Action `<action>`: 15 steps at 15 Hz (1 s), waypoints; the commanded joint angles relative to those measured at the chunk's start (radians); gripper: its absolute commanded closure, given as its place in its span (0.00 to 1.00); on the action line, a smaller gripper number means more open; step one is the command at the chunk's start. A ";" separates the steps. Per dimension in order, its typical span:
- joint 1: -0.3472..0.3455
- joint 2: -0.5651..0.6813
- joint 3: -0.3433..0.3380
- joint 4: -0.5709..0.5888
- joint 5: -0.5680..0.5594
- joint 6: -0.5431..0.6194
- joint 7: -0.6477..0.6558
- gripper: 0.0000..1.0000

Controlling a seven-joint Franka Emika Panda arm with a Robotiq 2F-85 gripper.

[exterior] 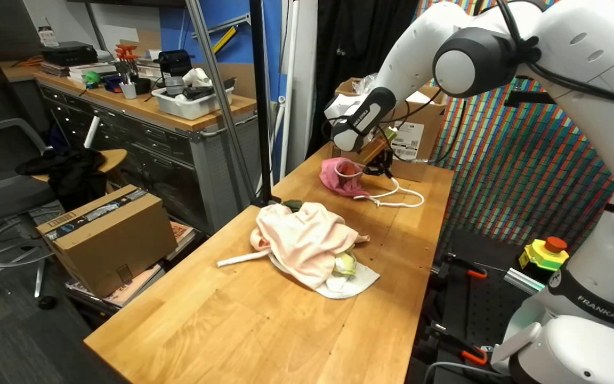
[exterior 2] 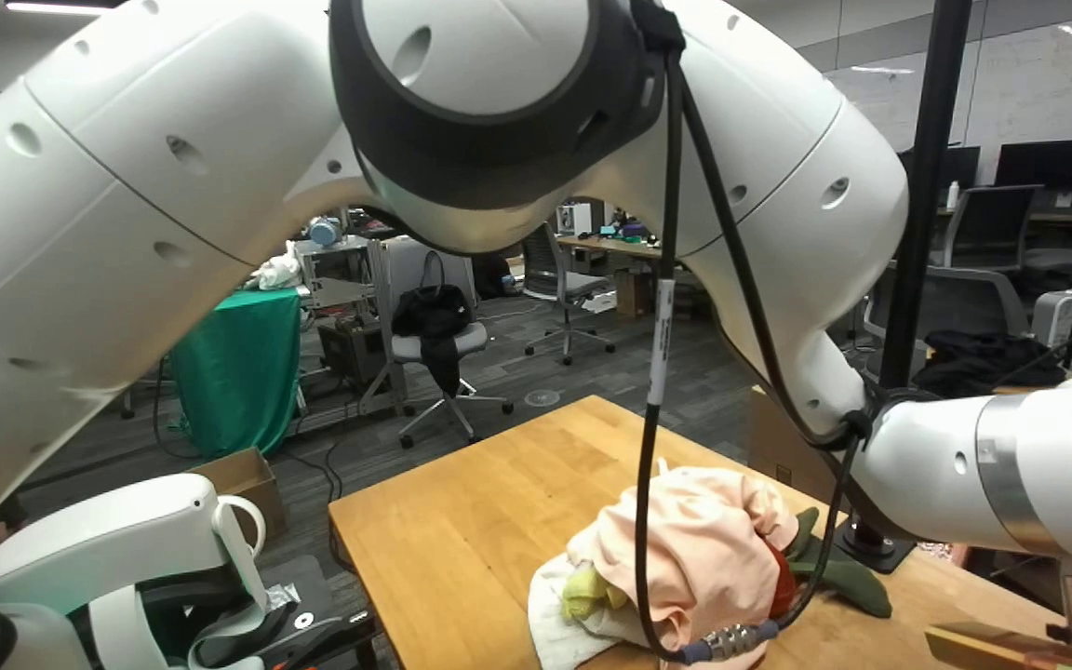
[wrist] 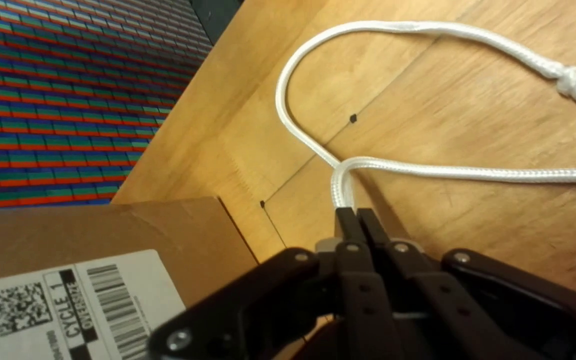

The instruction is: Separate the pile of clothes on the table

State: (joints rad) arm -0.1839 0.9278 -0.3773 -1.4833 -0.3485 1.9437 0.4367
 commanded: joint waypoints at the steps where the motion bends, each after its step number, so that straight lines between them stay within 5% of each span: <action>1: -0.005 -0.059 -0.030 -0.107 0.013 0.007 0.053 0.96; 15: -0.028 -0.304 -0.130 -0.490 0.016 0.106 0.239 0.96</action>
State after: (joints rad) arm -0.2108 0.7083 -0.4956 -1.8805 -0.3275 2.0085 0.6316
